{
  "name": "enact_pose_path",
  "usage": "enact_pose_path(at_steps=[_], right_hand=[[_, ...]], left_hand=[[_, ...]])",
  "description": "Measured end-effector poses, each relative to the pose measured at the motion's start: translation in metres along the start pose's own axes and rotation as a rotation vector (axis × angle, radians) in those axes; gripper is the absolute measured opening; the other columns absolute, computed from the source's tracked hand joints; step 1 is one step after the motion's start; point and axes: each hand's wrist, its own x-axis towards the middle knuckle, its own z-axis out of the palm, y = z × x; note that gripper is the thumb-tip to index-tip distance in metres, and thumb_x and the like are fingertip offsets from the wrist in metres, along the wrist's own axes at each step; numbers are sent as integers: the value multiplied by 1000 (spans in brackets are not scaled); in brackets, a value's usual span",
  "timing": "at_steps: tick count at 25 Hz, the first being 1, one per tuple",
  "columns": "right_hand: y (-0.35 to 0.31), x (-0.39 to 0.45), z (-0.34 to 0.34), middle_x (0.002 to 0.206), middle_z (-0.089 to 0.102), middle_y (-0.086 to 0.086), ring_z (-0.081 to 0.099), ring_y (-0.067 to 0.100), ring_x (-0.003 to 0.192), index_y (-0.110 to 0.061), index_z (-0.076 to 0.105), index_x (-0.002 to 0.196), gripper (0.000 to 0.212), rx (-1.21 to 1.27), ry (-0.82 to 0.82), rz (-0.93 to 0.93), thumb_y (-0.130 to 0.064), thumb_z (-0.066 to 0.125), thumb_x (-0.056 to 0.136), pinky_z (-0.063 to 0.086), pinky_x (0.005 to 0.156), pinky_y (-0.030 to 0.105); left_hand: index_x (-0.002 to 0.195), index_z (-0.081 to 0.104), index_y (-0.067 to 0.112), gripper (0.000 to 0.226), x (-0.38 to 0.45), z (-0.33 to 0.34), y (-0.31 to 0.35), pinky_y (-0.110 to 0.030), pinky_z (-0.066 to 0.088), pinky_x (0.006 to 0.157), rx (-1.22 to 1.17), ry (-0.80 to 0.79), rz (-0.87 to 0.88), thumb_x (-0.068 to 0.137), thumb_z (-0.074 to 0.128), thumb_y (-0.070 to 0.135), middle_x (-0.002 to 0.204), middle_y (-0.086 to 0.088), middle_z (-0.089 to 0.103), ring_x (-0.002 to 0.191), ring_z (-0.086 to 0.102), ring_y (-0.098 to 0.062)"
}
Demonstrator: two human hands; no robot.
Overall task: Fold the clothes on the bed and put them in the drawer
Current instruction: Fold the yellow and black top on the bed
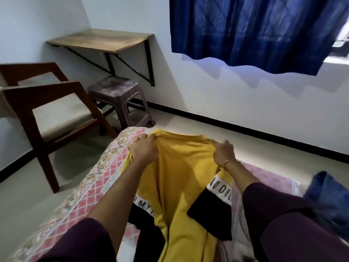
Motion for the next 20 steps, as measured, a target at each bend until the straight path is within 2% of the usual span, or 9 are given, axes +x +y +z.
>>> enact_pose_path(at_steps=[2, 3, 5, 8, 10, 13, 16, 18, 20], right_hand=[[34, 54, 46, 139, 27, 23, 32, 38, 128, -27, 23, 148, 62, -22, -161, 60, -1, 31, 93, 34, 103, 37], [49, 78, 67, 138, 28, 22, 32, 36, 128, -24, 27, 148, 57, 8, -167, 104, -4, 31, 95, 34, 102, 36], [80, 117, 109, 132, 35, 21, 37, 35, 123, -17, 41, 141, 45, 45, -109, 167, -10, 35, 97, 35, 98, 33], [115, 152, 155, 123, 48, 23, 48, 39, 114, -14, 52, 130, 34, -79, -16, 98, -15, 43, 97, 41, 92, 38], [125, 158, 177, 103, 58, 26, 59, 43, 93, -6, 60, 114, 24, -88, 111, 5, -10, 57, 90, 48, 75, 44], [133, 156, 192, 67, 60, 19, 60, 34, 53, -3, 67, 85, 30, -141, 137, -11, -2, 84, 60, 47, 43, 33], [138, 152, 197, 66, 61, 15, 60, 31, 50, -4, 69, 87, 33, -210, 152, -61, 1, 81, 57, 44, 37, 30], [139, 152, 198, 70, 62, 18, 61, 33, 54, -1, 69, 94, 32, -246, 130, -46, 3, 71, 62, 47, 39, 33], [137, 155, 197, 78, 62, 23, 63, 38, 62, 3, 65, 102, 37, -266, 105, -8, 6, 70, 66, 50, 44, 40]], left_hand=[[140, 37, 22, 50, 50, 57, 8, -52, 26, 105, 49, -61, -43, 91, 47, 18, 146, -4, 32, 135, 26, -30], [141, 35, 20, 51, 71, 86, 11, -51, 27, 104, 73, -72, -43, 91, 47, 18, 146, -3, 31, 135, 26, -29], [141, 31, 16, 55, 109, 140, 21, -50, 26, 104, 104, -80, -22, 89, 50, 22, 145, -4, 28, 134, 26, -29], [142, 27, 10, 65, 147, 204, 30, -52, 22, 109, 29, -174, -39, 89, 54, 35, 150, -10, 21, 137, 21, -33], [145, 23, 9, 77, 158, 238, 25, -50, 22, 111, -65, -172, -90, 86, 59, 43, 153, -12, 17, 139, 19, -35], [147, 22, 12, 86, 163, 259, 19, -47, 24, 110, -126, -130, -141, 81, 65, 48, 154, -10, 15, 140, 19, -33], [148, 21, 16, 90, 165, 264, 19, -52, 26, 109, -119, -191, -131, 78, 67, 51, 154, -7, 13, 139, 23, -33], [147, 20, 18, 91, 165, 268, 21, -57, 26, 108, -106, -194, -118, 77, 67, 52, 155, -5, 12, 138, 25, -33], [147, 19, 19, 91, 169, 270, 23, -60, 23, 108, -96, -196, -122, 77, 67, 54, 155, -4, 11, 138, 25, -32]])
